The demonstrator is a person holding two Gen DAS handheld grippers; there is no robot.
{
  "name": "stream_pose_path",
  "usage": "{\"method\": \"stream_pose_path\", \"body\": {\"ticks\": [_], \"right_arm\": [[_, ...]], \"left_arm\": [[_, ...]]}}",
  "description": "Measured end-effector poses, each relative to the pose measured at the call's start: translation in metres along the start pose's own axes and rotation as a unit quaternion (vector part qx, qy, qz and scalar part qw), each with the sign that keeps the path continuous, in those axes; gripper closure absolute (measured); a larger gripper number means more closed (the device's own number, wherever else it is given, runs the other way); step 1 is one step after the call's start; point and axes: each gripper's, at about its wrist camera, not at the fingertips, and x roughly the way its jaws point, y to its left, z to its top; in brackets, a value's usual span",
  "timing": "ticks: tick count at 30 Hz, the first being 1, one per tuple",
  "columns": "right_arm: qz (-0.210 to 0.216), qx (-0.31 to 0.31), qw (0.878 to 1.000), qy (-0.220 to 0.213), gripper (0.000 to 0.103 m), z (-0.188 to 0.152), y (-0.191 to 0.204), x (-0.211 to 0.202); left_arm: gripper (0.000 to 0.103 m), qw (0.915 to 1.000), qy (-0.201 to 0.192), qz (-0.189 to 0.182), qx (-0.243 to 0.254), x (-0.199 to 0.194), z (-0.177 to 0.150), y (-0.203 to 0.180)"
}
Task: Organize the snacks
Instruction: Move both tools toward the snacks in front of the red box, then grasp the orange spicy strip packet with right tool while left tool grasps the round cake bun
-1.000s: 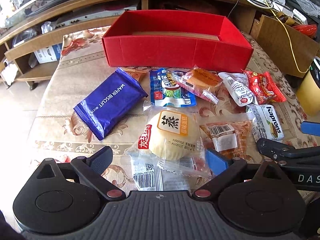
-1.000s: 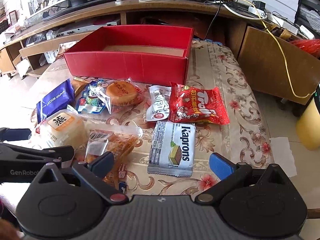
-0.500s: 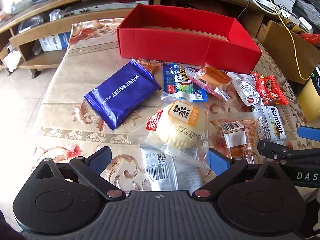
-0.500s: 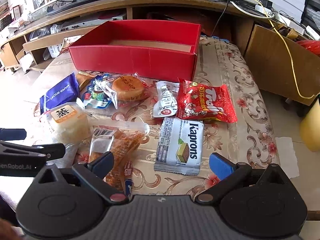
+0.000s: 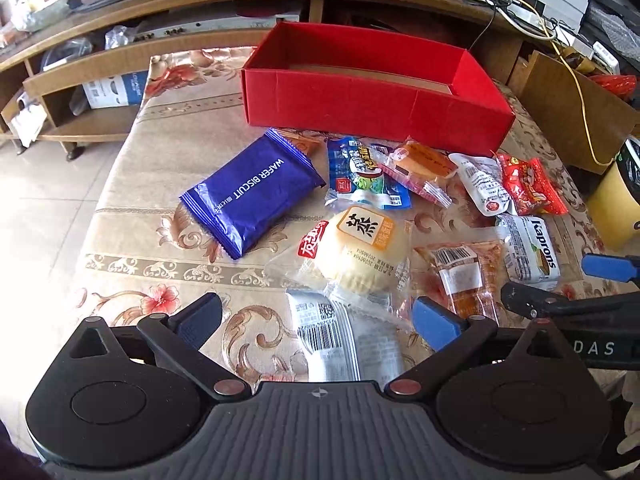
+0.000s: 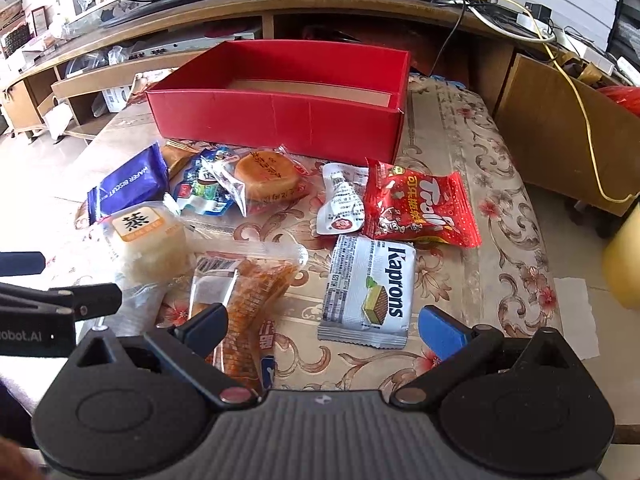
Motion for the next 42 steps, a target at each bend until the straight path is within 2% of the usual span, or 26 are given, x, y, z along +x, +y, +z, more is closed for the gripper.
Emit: {"method": "stream_pose_path", "body": {"ticks": [14, 23, 27, 32, 37, 40, 42], "right_arm": [[0.000, -0.009, 1.000, 0.002, 0.004, -0.002, 0.006, -0.001], [0.012, -0.027, 0.999, 0.026, 0.004, 0.000, 0.025, 0.016], [0.016, -0.036, 0.999, 0.028, 0.006, 0.004, 0.031, 0.021], [0.027, -0.040, 0.998, 0.050, 0.015, 0.003, 0.033, 0.032], [0.044, -0.039, 0.996, 0.068, 0.018, -0.001, 0.031, 0.040], [0.048, -0.050, 0.995, 0.076, 0.017, -0.001, 0.031, 0.043], [0.047, -0.070, 0.993, 0.079, 0.012, -0.002, 0.036, 0.045]], "left_arm": [[0.001, 0.9997, -0.016, 0.002, 0.018, -0.009, 0.000, -0.005], [0.001, 0.9991, -0.025, 0.013, 0.031, -0.001, 0.018, -0.001], [0.001, 0.9992, -0.011, -0.004, 0.038, 0.010, 0.027, -0.002], [0.001, 0.9965, -0.001, -0.017, 0.081, 0.025, 0.041, -0.016], [0.001, 0.9938, 0.029, -0.028, 0.104, 0.049, 0.044, -0.023], [0.004, 0.9924, 0.062, -0.038, 0.100, 0.066, 0.041, -0.020], [0.005, 0.9920, 0.084, -0.050, 0.081, 0.075, 0.039, -0.014]]}}
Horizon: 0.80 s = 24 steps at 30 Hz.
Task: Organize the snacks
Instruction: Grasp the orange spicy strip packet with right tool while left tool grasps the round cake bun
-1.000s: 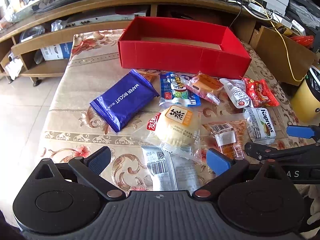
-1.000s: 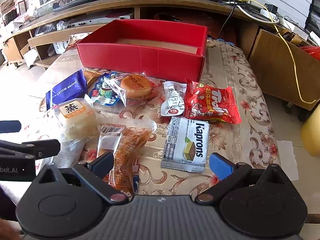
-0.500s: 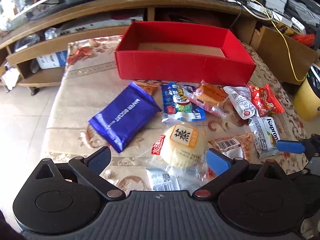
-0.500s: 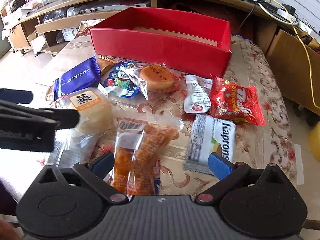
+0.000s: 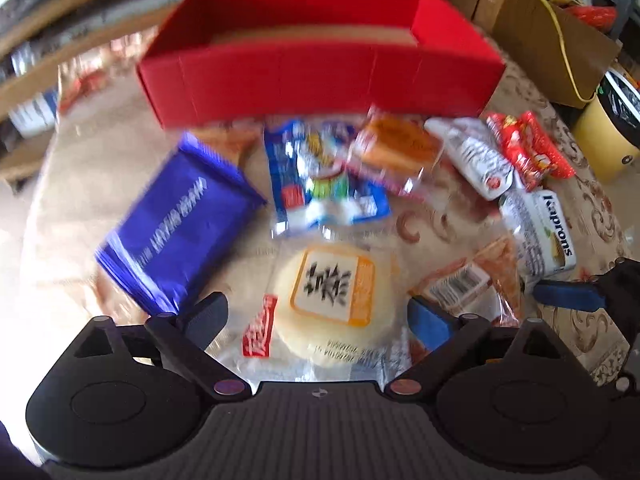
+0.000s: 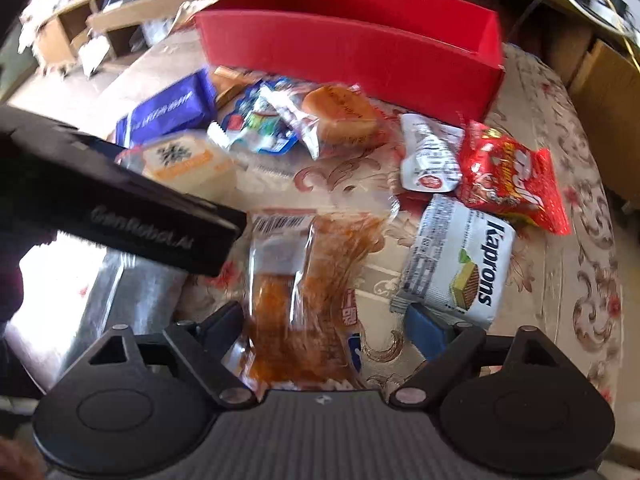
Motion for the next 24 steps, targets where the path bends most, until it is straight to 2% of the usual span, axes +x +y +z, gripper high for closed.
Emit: {"method": "stream_pose_path", "body": {"ticks": [3, 9, 10, 13, 14, 15, 18, 24], "right_arm": [[0.015, 0.005, 1.000, 0.007, 0.002, 0.003, 0.000, 0.004], [0.018, -0.008, 1.000, 0.017, 0.004, 0.005, 0.002, 0.007], [0.016, -0.006, 1.000, 0.016, 0.006, 0.005, 0.001, 0.006], [0.004, 0.001, 1.000, 0.004, 0.033, 0.003, -0.005, -0.002], [0.002, 0.000, 1.000, -0.001, 0.038, 0.003, -0.008, -0.005], [0.002, 0.000, 1.000, -0.005, 0.049, 0.003, -0.011, -0.007], [0.006, 0.002, 1.000, -0.010, 0.054, 0.003, -0.016, -0.010], [0.018, -0.006, 1.000, -0.017, 0.060, 0.001, -0.016, -0.015]], "left_arm": [[0.005, 0.9999, -0.003, -0.005, -0.010, 0.000, 0.003, 0.004], [0.002, 0.9995, 0.001, 0.013, 0.029, 0.007, 0.006, -0.005], [0.003, 0.9992, 0.000, 0.020, 0.035, 0.007, 0.006, -0.006], [0.010, 0.9989, -0.007, 0.028, 0.037, 0.003, 0.005, -0.004], [0.015, 0.9991, -0.010, 0.028, 0.032, 0.002, 0.006, -0.002], [0.019, 0.9993, -0.011, 0.025, 0.024, 0.000, 0.005, 0.000], [0.032, 0.9997, -0.014, 0.016, 0.008, -0.008, 0.004, 0.005], [0.036, 0.9998, -0.014, 0.014, -0.006, -0.019, -0.004, 0.006]]}}
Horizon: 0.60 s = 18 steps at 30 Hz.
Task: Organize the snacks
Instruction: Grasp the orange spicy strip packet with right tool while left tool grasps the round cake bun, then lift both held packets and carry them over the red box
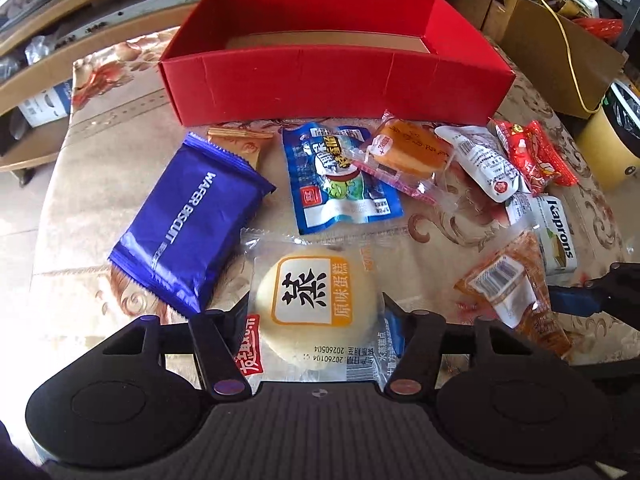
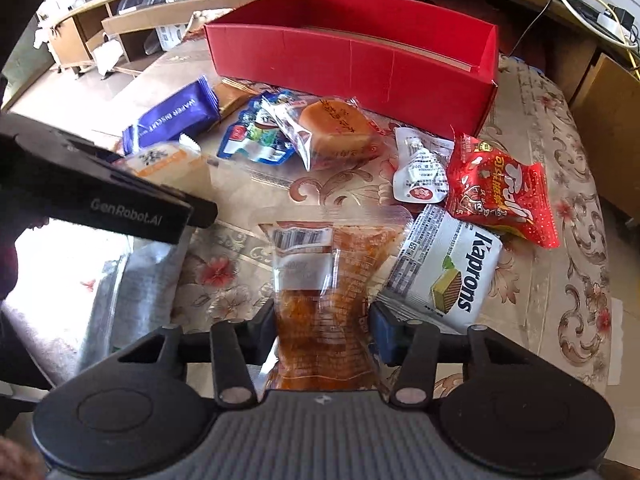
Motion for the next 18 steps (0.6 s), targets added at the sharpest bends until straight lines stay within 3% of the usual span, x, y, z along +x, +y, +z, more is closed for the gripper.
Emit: {"method": "stream_pose_path", "body": {"ticks": [18], "right_arm": [[0.016, 0.014, 0.999, -0.025, 0.068, 0.002, -0.002, -0.024]], "left_arm": [[0.036, 0.9999, -0.006, -0.005, -0.007, -0.032, -0.019, -0.009]]}}
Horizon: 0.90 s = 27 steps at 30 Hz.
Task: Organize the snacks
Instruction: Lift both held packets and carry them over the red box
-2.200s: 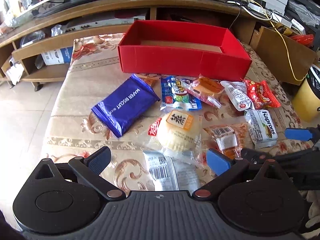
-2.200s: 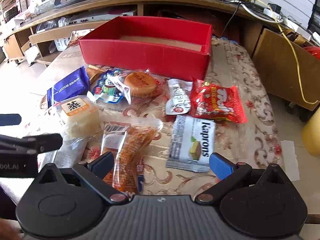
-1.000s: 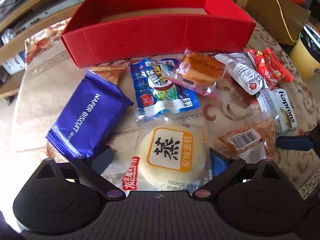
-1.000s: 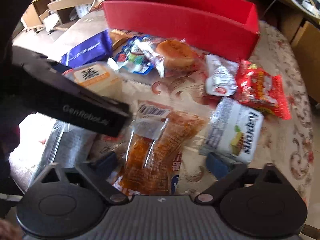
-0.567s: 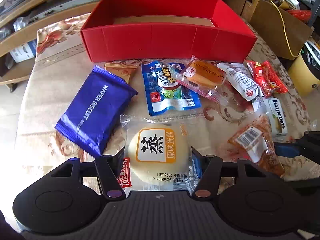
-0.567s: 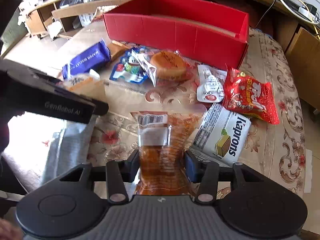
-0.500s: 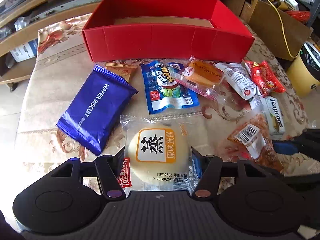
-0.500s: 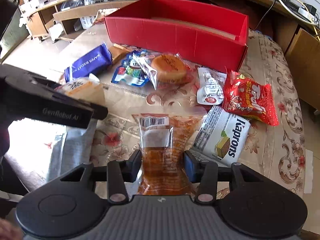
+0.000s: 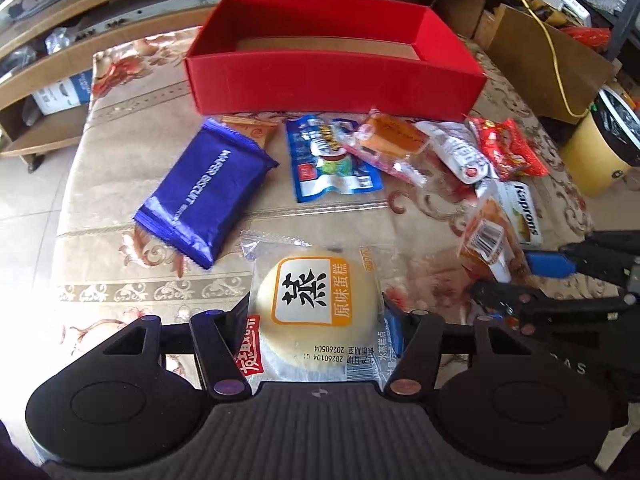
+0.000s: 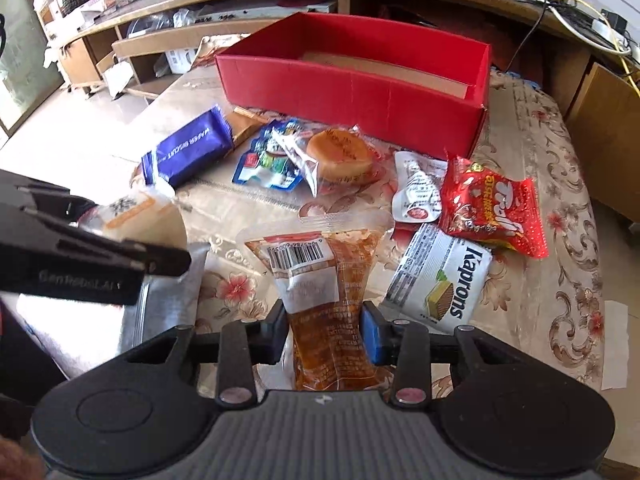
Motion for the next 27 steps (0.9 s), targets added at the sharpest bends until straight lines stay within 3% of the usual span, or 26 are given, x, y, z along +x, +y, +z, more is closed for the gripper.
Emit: {"method": "stream_pose_path", "body": {"ticks": [12, 27], "right_arm": [[0.007, 0.031, 0.999, -0.026, 0.068, 0.024, -0.009, -0.007], [0.010, 0.076, 0.995, -0.060, 0.068, 0.075, -0.038, -0.007]], "left_arm": [[0.036, 0.9988, -0.018, -0.043, -0.015, 0.005, 0.028, -0.006], [0.036, 0.9975, -0.055, -0.031, -0.032, 0.007, 0.076, -0.009]]}}
